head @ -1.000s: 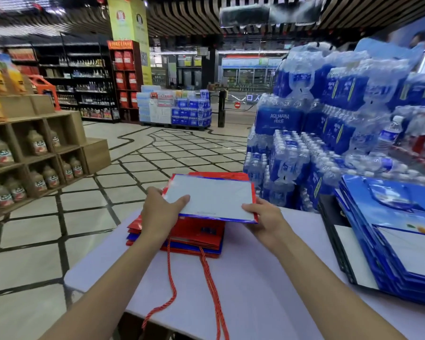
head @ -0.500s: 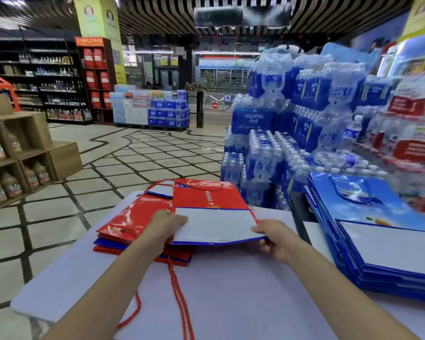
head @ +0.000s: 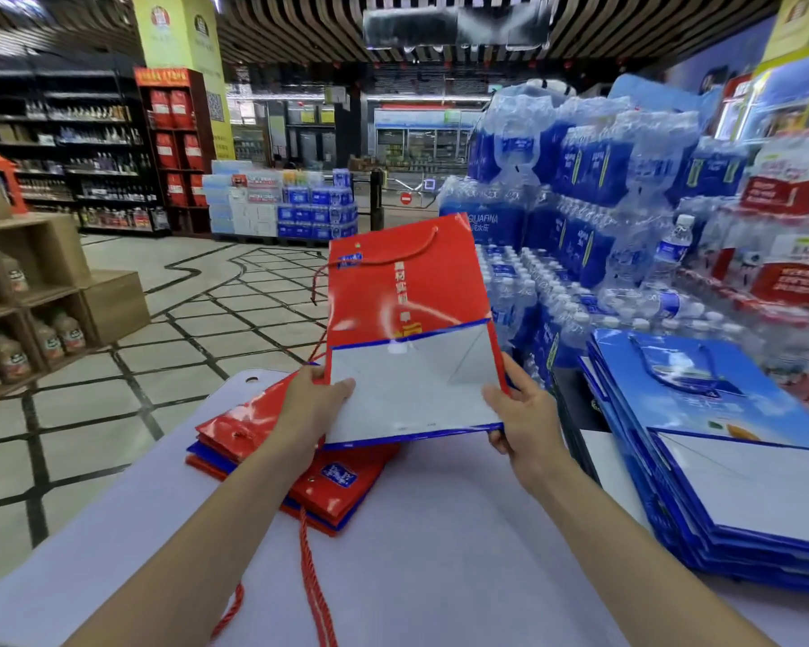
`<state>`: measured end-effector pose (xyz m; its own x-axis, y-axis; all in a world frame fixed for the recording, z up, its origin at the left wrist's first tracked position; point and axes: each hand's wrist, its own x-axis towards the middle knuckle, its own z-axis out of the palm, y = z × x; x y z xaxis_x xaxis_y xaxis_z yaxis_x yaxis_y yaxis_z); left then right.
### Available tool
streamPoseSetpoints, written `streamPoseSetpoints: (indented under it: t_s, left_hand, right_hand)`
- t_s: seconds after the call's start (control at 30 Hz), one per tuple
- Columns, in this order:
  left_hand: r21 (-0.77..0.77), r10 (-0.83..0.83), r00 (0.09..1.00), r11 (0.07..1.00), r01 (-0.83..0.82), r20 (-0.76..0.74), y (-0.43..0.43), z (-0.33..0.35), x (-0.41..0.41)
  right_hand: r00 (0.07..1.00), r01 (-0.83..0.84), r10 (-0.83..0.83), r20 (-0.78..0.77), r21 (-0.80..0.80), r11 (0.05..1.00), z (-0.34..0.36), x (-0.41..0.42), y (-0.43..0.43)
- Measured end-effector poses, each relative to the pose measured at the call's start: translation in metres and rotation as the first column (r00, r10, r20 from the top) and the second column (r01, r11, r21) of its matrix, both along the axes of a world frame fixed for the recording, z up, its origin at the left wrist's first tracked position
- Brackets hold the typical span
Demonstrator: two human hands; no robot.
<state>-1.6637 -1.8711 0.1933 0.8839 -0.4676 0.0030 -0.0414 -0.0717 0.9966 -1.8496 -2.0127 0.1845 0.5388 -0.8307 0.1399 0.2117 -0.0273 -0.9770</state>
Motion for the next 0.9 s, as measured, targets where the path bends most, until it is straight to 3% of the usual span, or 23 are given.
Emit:
streamPoseSetpoints:
  t_s: [0.1,0.23,0.4,0.6,0.77,0.9]
  left_hand:
    - [-0.129,-0.025,0.999,0.991,0.028,0.021,-0.009,0.004,-0.006]
    - [-0.256,-0.068,0.996,0.963,0.081,0.06,-0.018,0.003,-0.014]
    - [-0.324,-0.114,0.98,0.932,0.162,0.162,-0.028,0.002,-0.025]
    - [-0.337,-0.172,0.951,0.906,0.255,0.257,-0.03,0.007,-0.033]
    - [-0.264,-0.219,0.967,0.933,0.246,0.128,-0.029,0.003,-0.027]
    - [-0.217,-0.315,0.948,0.93,0.297,-0.051,-0.029,0.0,-0.025]
  right_hand:
    - [0.999,0.016,-0.01,0.045,-0.151,0.988,0.01,-0.011,-0.007]
    - [0.993,0.076,-0.053,0.108,-0.223,0.972,0.017,-0.023,-0.02]
    - [0.985,0.171,-0.167,0.039,-0.187,0.967,0.012,-0.034,-0.037]
    - [0.997,0.081,-0.079,0.021,-0.087,0.993,0.02,-0.037,-0.04]
    - [0.998,0.057,-0.056,0.008,-0.205,0.977,0.028,-0.036,-0.035]
    - [0.999,-0.024,0.02,-0.049,-0.077,0.997,0.03,-0.041,-0.028]
